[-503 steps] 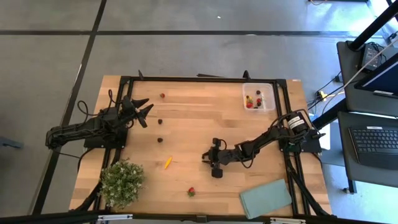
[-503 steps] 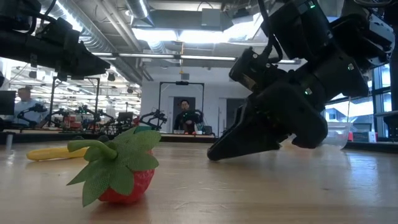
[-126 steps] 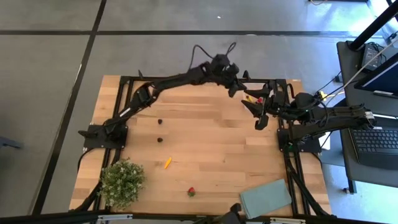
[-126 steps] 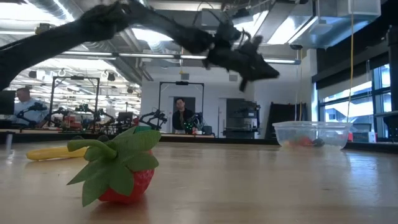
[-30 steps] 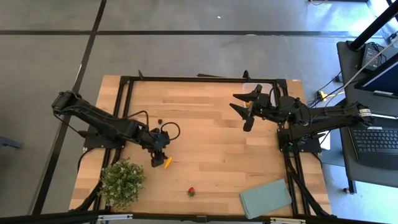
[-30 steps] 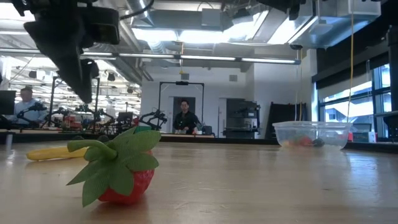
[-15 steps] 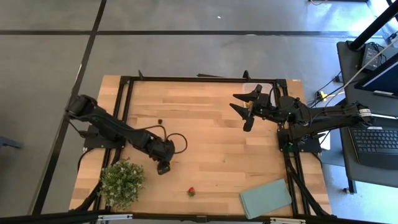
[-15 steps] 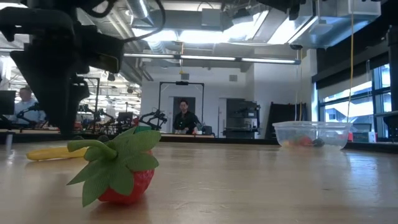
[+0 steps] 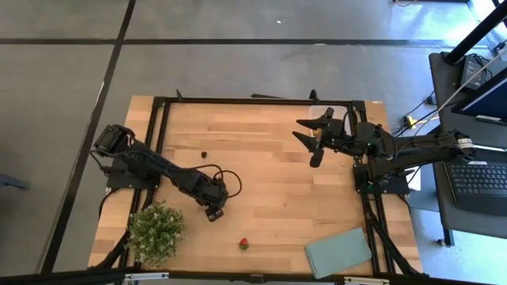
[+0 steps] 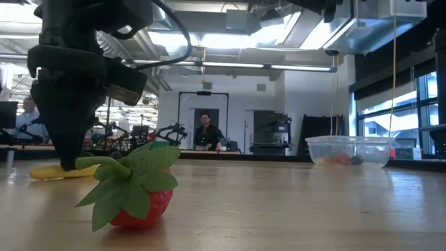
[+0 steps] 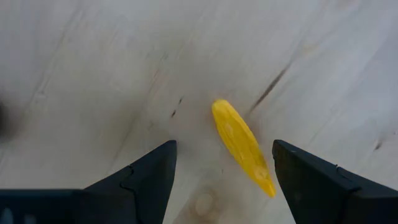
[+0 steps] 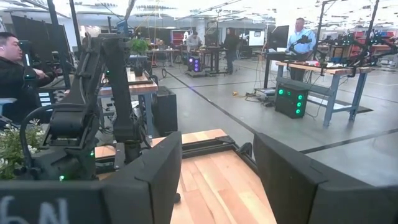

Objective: Pick and placing Produce into tupperware
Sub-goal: Put the yellow corn into the transparent bin

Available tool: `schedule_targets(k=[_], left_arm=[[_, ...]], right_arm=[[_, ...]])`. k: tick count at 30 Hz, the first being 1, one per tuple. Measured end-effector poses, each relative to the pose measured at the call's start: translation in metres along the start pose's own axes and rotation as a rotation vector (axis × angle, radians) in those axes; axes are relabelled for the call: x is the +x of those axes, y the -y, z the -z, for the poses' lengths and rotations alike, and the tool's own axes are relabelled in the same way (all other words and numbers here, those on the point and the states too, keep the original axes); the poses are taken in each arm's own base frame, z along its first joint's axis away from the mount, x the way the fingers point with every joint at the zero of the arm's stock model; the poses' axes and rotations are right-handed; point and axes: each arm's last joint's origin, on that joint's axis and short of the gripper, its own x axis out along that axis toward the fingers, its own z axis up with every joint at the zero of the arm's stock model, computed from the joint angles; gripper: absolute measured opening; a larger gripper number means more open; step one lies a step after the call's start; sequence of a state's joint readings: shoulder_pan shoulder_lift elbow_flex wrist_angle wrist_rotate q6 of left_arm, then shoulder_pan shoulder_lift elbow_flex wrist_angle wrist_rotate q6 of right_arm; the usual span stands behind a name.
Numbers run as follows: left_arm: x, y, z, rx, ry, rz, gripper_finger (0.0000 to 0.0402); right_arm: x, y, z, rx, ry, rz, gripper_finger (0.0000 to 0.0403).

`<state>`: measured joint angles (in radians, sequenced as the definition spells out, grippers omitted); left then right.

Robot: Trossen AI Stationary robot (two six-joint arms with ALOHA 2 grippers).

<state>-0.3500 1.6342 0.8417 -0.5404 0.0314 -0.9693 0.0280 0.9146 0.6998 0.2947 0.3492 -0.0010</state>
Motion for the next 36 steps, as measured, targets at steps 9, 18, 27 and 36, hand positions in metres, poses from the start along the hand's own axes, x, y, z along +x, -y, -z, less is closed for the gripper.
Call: schedule_targets(k=[9, 18, 27, 36], left_arm=[[0.001, -0.002, 0.001, -0.024, -0.018, -0.021, 0.0238], [0.0, -0.004, 0.002, -0.03, -0.042, -0.033, 0.0212], [-0.002, -0.01, 0.004, -0.029, -0.073, -0.111, 0.0179], [-0.002, -0.013, 0.007, 0.048, -0.117, -0.138, 0.013]], right_arm=[[0.0, 0.0, 0.0, -0.003, 0.0, 0.0, 0.0201], [0.0, 0.0, 0.0, -0.003, 0.0, 0.001, 0.0201], [0.0, 0.001, 0.0, -0.002, 0.001, 0.027, 0.0201], [0.0, 0.001, 0.0, -0.002, 0.001, 0.027, 0.0201]])
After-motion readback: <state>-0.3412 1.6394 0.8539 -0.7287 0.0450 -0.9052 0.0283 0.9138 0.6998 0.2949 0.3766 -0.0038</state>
